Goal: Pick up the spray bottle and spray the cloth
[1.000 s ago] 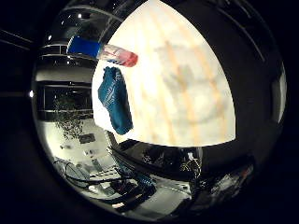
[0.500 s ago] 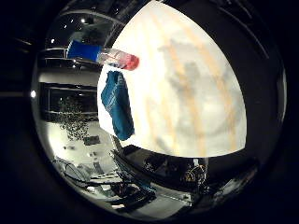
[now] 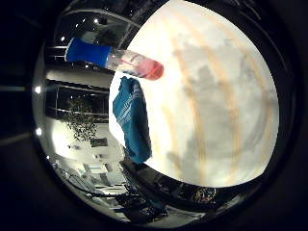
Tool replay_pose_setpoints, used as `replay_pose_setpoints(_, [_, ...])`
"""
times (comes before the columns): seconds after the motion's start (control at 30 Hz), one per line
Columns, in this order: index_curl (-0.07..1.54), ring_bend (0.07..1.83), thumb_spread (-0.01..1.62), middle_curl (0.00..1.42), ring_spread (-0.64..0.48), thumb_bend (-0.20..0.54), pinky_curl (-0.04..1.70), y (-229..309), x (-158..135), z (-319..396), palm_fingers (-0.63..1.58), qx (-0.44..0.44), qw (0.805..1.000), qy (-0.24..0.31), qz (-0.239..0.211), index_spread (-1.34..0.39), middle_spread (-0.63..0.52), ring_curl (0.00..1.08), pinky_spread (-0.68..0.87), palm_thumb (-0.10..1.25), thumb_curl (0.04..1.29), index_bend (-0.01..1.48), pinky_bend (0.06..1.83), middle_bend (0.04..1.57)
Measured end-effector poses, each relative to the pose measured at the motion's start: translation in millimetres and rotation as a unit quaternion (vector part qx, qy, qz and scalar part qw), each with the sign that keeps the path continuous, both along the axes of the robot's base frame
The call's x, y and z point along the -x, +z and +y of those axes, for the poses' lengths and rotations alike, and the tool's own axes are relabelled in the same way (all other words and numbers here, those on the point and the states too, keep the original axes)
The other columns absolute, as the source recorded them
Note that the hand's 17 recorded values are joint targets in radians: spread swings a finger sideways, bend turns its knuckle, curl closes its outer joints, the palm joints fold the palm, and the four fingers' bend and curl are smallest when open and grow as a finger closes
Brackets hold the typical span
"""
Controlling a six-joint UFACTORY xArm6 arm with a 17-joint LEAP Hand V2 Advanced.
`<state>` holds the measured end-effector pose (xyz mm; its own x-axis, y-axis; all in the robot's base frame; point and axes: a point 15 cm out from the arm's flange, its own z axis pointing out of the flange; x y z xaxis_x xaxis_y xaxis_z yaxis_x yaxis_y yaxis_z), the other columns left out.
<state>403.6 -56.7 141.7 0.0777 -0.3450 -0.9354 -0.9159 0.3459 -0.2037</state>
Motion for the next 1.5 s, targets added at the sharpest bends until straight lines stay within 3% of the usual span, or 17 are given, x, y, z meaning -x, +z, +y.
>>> replay_pose_setpoints(0.77, [0.26, 0.38, 0.98, 0.34, 0.18, -0.027, 0.3, -26, -73, 50, 0.13, -0.007, 0.999, 0.053, -0.007, -0.21, 0.12, 0.25, 0.36, 0.44, 0.3, 0.15, 0.38, 0.24])
replay_pose_setpoints(1.1, [0.26, 0.4, 0.98, 0.35, 0.16, -0.026, 0.3, -47, -118, 81, 0.2, 0.019, 0.997, 0.079, -0.005, -0.18, 0.1, 0.25, 0.34, 0.46, 0.3, 0.15, 0.36, 0.3])
replay_pose_setpoints(1.2, [0.26, 0.49, 0.98, 0.38, 0.1, -0.018, 0.29, -49, -130, 90, 0.39, 0.017, 0.997, 0.076, -0.01, -0.18, 0.05, 0.27, 0.28, 0.5, 0.31, 0.16, 0.35, 0.39])
replay_pose_setpoints(1.27, [0.27, 0.67, 0.98, 0.42, 0.02, -0.016, 0.27, -50, -137, 95, 0.72, 0.009, 0.998, 0.066, -0.011, -0.21, 0.0, 0.31, 0.18, 0.53, 0.31, 0.18, 0.38, 0.51])
replay_pose_setpoints(1.33, [0.3, 0.84, 0.98, 0.48, -0.1, -0.014, 0.31, -51, -142, 101, 1.13, -0.002, 0.998, 0.056, -0.01, -0.27, -0.07, 0.38, -0.04, 0.59, 0.32, 0.22, 0.55, 0.65])
replay_pose_setpoints(1.37, [0.36, 0.9, 0.98, 0.53, -0.13, -0.012, 0.37, -50, -146, 104, 1.32, -0.011, 0.999, 0.05, -0.009, -0.3, -0.09, 0.42, -0.14, 0.62, 0.33, 0.31, 0.67, 0.74])
replay_pose_setpoints(1.43, [0.46, 0.98, 0.97, 0.58, -0.16, -0.008, 0.44, -48, -153, 110, 1.44, -0.023, 0.999, 0.045, -0.012, -0.31, -0.1, 0.47, -0.2, 0.68, 0.34, 0.52, 0.83, 0.89])
replay_pose_setpoints(1.5, [0.57, 1.11, 0.96, 0.64, -0.18, -0.008, 0.53, -43, -160, 120, 1.39, -0.041, 0.998, 0.052, -0.013, -0.3, -0.09, 0.52, -0.22, 0.75, 0.35, 0.76, 1.02, 1.04])
